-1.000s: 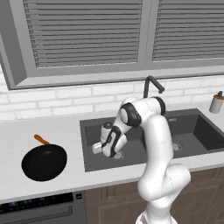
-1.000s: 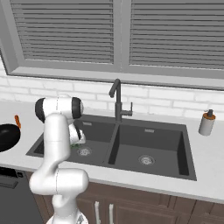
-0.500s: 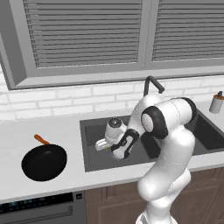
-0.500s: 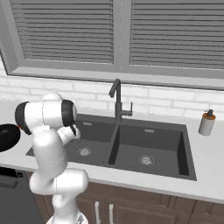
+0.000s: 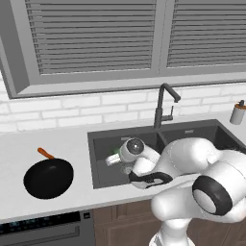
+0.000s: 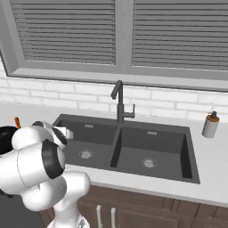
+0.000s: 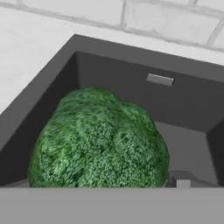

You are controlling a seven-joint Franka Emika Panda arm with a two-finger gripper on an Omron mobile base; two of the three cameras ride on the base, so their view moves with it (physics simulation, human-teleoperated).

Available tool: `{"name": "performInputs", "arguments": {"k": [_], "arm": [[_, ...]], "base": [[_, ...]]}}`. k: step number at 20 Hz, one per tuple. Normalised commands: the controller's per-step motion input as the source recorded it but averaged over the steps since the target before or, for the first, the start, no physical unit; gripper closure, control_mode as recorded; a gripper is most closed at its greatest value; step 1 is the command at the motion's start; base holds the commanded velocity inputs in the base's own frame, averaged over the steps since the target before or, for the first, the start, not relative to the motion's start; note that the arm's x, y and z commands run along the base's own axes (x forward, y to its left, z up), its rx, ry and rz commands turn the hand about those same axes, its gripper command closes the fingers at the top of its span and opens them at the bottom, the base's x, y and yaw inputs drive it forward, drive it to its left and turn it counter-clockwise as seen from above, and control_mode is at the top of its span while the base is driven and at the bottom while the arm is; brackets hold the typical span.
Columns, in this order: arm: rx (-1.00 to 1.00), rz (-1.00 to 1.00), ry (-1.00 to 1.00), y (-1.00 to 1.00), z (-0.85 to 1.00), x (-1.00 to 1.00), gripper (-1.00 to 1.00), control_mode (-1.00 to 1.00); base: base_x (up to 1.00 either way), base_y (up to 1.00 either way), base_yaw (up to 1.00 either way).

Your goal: Pick the broccoli from the sink and place it in the bowl. Then pick the bowl and place it in the microwave. Then close the microwave door and press the start button.

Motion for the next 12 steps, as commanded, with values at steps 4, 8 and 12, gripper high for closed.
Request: {"name": "performInputs", "arguments": {"k": [4, 8, 12], "arm": [[0.11, 0.0, 0.0, -0.02, 1.0, -0.03, 1.0, -1.0], [0.15, 0.0, 0.02, -0.01, 1.0, -0.07, 1.0, -1.0], [0.06, 0.0, 0.07, 0.23, 0.79, -0.58, 1.0, -1.0]], "base": [[0.0, 0.0, 0.0], [0.0, 0.0, 0.0], [0.0, 0.0, 0.0]]}}
